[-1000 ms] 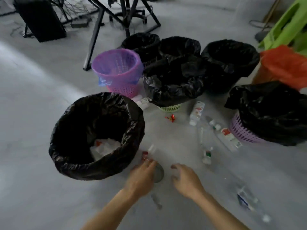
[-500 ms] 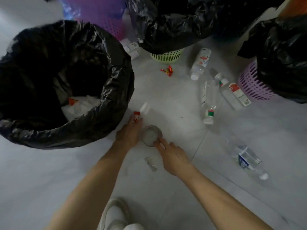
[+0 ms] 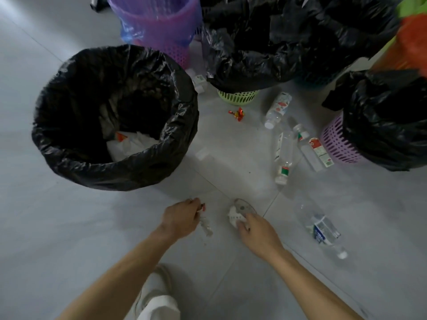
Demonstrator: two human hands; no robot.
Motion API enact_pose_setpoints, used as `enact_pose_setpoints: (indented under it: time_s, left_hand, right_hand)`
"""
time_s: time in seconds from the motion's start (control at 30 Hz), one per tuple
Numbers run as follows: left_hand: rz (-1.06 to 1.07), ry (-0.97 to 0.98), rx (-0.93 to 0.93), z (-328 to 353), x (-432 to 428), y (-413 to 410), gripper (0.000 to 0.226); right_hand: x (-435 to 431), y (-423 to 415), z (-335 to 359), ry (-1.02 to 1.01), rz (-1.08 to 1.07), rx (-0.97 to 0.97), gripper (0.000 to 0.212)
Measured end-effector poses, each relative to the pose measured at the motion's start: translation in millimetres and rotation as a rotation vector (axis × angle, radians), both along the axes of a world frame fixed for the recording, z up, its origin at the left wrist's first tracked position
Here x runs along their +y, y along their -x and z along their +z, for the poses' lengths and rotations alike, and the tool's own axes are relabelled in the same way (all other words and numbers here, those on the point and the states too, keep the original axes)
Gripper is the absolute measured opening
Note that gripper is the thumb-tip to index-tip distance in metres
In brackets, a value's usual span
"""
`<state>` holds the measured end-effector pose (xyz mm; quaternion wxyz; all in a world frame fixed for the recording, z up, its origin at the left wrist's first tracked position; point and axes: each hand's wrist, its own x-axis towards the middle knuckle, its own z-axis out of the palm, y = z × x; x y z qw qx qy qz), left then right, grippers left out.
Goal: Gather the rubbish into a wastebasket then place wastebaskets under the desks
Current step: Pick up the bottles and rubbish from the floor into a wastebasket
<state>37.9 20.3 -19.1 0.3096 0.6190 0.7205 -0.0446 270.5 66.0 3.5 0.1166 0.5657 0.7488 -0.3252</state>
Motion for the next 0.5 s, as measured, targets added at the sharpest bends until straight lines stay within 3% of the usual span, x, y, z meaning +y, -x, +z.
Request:
enact_pose_setpoints:
  time_s: [0.1,0.23,0.4,0.5]
  left_hand:
    - [0.048,-0.121,-0.027,54.7,1.2,12.9,0.007]
    - [0.208,-0.341,-0.081,133.3,4.5,33.6,0.019]
    - [0.404,-0.846,0.042,209.1,10.7,92.8,0.019]
    - [0.564,-0.861,0.089,217.8,15.2,126.3,0.018]
  right_hand:
    - [10.1,15.4,47.2,-0.019,-0.105,0.179,0.017]
    - [25.8,47.7,114.9,-0.123,-0.153,0.426,0.023]
    - [47.7,123.1,201.2,-0.285,-0.026,0.734,0.01]
    - [57.2,165.3,212.5,-0.332,0.117,0.759,0.015]
